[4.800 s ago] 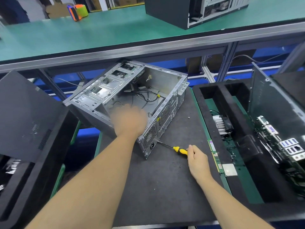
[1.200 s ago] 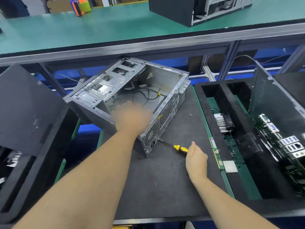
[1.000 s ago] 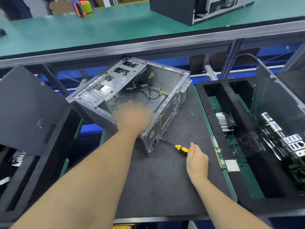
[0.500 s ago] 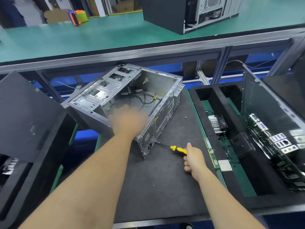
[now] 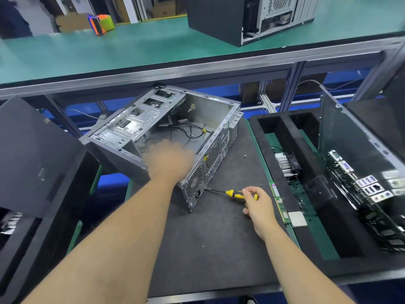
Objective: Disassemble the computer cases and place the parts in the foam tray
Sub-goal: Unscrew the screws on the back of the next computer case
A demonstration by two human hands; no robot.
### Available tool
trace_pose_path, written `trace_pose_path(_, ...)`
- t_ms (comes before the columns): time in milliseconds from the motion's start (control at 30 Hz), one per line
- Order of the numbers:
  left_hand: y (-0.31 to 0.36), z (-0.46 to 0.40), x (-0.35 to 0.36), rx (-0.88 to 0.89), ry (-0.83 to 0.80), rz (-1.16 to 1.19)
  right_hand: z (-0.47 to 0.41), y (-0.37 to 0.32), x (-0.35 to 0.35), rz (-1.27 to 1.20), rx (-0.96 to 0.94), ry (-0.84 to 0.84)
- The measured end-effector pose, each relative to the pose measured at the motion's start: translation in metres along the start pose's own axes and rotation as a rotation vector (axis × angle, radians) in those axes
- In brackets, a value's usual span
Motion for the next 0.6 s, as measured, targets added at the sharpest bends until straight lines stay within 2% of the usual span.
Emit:
trace_pose_path(67, 0.000, 0.000, 0.000, -0.002, 0.001, -0.002, 0.001, 0.012, 0.000, -0.115, 0.150, 0.015)
trace_pose_path(167, 0.000, -0.001, 0.001, -0.004, 0.001, -0.001, -0.002, 0.015, 0.005, 0.021, 0.264, -0.051)
trace_pose_path(300, 0.000, -0.001, 0.001, -0.005, 0.004, -0.007, -0.013, 0.003, 0.005, 0.072, 0.159, -0.126)
trace_pose_path(467, 0.001, -0.001, 0.002, -0.006, 0.000, 0.000, -0.019, -0.027, 0.009, 0.307, -0.134, -0.256)
trace_pose_path(600, 0.000, -0.001, 0.002, 0.000, 0.000, 0.010, -0.023, -0.031, 0.011, 0.376, -0.145, -0.279)
Point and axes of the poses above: each hand's wrist, its own z-axis away from the middle knuckle, its own x-axis out of the palm, y = z × x, the point moved 10 cm from there along -z, towards the middle knuckle, and after that the axes turned 1 degree about y, right-handed, at the moved point
